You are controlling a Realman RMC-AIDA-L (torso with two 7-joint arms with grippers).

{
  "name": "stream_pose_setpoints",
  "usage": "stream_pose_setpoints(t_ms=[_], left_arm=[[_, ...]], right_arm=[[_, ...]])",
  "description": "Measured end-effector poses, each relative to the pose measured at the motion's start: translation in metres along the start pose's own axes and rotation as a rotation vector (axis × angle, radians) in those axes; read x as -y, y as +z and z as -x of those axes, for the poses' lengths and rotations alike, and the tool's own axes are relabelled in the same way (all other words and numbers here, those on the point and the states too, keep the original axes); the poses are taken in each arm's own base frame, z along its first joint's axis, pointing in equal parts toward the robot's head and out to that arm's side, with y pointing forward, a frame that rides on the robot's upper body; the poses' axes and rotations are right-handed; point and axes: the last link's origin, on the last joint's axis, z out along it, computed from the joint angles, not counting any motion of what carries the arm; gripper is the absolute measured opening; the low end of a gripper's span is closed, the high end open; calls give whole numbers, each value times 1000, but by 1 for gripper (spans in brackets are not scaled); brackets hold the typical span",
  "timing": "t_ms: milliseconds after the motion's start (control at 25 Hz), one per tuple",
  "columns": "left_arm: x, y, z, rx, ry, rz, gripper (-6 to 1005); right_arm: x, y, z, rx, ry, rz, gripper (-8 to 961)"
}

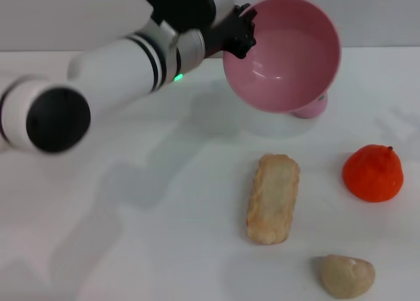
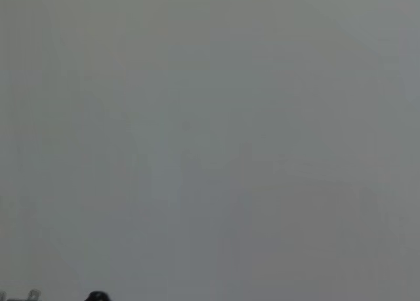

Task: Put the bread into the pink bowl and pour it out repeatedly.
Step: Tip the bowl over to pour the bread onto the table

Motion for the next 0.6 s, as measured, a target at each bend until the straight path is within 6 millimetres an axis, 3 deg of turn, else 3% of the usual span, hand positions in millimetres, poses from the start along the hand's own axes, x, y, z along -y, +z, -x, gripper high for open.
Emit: stream_pose_setpoints(t_ms=[240,480,600], left_arm=[[27,4,-8,123,-118,57,58],[68,-8,-15,274,-292,116,58],[77,-13,-17,303,-311,128,59]], right_arm=[[-5,5,-5,-27,-5,31,469],[-8,8,-9,-66,-26,52,470],[-9,11,-10,-85,-36,65,470]])
